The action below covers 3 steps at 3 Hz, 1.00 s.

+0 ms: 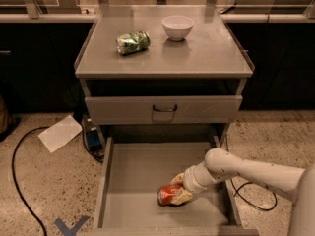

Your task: Pick coke can from middle drawer and place on counter

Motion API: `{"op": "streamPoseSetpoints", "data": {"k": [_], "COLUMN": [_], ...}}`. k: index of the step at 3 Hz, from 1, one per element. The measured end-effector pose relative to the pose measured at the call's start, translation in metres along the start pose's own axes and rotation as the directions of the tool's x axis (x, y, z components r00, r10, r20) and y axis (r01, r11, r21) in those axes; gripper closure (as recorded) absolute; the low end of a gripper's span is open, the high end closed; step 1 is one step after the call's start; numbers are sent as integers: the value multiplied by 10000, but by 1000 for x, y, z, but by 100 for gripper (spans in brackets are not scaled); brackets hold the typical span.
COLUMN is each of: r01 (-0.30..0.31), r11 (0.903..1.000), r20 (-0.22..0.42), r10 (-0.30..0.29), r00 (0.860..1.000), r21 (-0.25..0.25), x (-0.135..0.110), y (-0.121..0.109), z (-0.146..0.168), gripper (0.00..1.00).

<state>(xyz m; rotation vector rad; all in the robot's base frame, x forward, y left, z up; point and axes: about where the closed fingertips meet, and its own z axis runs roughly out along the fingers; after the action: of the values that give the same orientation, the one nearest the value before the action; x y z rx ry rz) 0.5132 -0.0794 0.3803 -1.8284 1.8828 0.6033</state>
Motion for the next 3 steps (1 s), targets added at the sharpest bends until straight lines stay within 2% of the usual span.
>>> {"op": "streamPoseSetpoints", "data": {"k": [1, 2, 3], "r01": [59, 281, 632], "r11": [9992, 9948, 9861], "r20": [484, 1202, 1815], "r10": [-78, -399, -910], "r00": [9988, 9919, 9792], "r21": [391, 980, 1538], "x": [-29, -65, -104], "y": [9, 8, 1], "z": [-48, -114, -182], "gripper": [100, 100, 100]}}
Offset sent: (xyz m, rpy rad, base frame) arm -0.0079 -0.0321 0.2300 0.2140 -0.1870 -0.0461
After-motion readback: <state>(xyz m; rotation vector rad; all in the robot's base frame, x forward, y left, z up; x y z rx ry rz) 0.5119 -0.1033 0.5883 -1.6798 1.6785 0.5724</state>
